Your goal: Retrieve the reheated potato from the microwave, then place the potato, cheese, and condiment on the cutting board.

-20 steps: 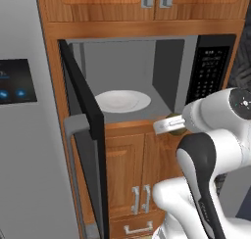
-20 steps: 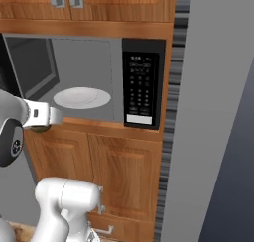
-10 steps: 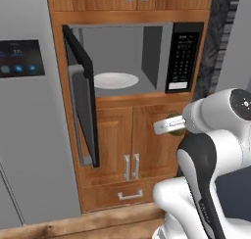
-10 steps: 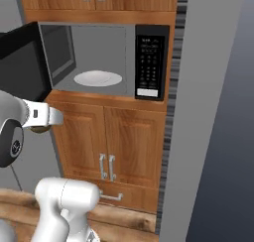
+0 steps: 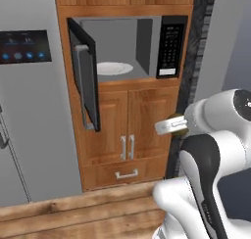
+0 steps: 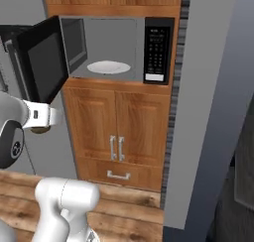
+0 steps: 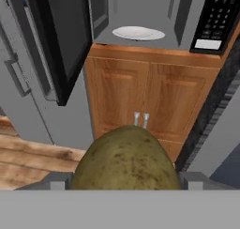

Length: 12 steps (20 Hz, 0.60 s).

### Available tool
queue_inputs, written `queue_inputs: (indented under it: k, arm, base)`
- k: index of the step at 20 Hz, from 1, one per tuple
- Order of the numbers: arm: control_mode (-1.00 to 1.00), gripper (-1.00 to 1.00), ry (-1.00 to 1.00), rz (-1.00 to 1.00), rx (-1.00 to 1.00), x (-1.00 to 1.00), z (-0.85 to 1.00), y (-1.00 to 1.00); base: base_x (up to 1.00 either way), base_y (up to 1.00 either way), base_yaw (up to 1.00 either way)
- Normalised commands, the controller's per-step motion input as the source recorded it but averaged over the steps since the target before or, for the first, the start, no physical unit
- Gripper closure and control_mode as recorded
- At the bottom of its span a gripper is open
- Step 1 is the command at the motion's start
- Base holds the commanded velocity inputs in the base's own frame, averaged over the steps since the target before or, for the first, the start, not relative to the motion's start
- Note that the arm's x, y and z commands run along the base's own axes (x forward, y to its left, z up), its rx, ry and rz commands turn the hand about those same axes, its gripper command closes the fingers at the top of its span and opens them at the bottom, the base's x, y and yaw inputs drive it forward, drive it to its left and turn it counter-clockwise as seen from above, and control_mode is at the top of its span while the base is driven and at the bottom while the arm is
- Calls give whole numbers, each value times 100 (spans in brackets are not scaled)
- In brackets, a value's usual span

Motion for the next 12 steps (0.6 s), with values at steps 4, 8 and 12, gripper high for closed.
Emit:
queue_inputs:
  k: [4, 8, 12]
  arm:
    - [100, 100, 0, 0, 0, 0, 0, 0]
    - [100, 100, 0, 0, 0, 0, 0, 0]
    - [100, 100, 0, 0, 0, 0, 0, 0]
  base:
    - [-8, 82, -11]
    - [0, 86, -8]
    - [0, 86, -8]
